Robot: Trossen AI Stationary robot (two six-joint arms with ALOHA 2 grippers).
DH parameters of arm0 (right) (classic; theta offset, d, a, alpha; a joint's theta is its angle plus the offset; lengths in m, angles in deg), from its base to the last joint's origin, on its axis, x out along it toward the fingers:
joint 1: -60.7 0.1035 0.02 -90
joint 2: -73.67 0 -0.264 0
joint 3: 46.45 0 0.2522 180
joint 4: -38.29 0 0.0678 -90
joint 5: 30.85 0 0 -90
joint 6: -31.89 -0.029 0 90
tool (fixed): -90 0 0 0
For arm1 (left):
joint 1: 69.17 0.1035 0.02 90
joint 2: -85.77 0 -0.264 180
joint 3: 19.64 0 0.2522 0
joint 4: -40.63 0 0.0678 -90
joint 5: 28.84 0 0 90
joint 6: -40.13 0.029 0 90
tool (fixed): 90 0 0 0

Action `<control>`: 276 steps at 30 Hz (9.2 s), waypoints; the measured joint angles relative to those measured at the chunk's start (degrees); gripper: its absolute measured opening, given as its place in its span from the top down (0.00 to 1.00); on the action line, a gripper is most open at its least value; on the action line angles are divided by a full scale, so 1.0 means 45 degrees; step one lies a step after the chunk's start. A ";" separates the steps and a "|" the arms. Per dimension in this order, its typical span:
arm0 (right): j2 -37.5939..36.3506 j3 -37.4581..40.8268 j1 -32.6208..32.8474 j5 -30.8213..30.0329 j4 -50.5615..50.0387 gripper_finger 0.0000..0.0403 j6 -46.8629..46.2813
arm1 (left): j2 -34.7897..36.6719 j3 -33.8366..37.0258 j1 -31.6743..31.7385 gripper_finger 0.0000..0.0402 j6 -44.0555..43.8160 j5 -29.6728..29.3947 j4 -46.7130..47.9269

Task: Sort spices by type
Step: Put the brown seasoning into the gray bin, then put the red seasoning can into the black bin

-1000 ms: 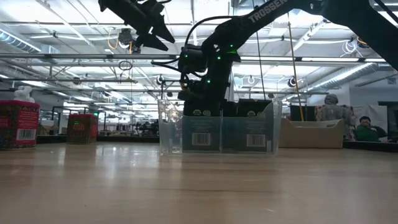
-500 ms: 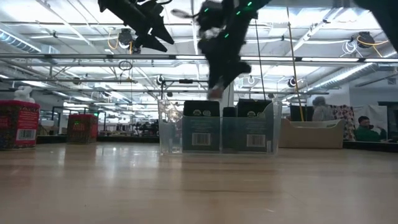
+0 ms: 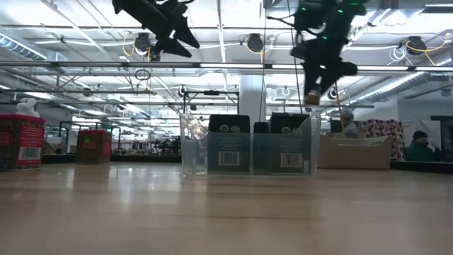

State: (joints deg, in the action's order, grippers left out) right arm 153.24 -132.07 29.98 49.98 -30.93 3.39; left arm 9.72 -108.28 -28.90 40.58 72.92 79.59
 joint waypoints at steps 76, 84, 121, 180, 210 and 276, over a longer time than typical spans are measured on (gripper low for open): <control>0.0924 0.4767 -0.4152 -0.2016 0.5520 0.59 -0.3194 | -0.0005 -0.0002 0.0000 0.31 -0.0358 -0.0011 -0.0393; 0.1399 0.4767 -0.4154 -0.1878 0.5518 0.59 -0.3194 | -0.0005 -0.0002 -0.0002 0.31 -0.0358 -0.0011 -0.0395; 0.2095 0.4762 -0.4377 -0.1221 0.5209 0.48 -0.2703 | -0.0005 -0.0002 -0.0063 0.31 -0.0353 -0.0007 -0.0342; -0.2293 0.1931 0.0669 0.1050 0.9708 0.42 -0.0669 | 0.0000 -0.0002 -0.1112 0.31 -0.0679 0.1149 -0.0391; 0.1659 -0.0005 0.5171 0.2466 1.5027 0.42 0.2114 | 0.3992 -0.0018 -0.1323 0.31 -0.1355 -0.0157 0.7256; 0.3561 -0.2218 0.4137 0.2769 1.1739 0.42 0.4966 | 0.2982 0.5837 -0.7145 0.16 0.2081 -0.0677 1.2194</control>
State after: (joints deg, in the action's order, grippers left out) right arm 169.27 -142.05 48.60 62.44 21.90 25.74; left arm 23.13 -82.02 -61.05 49.94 69.87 134.47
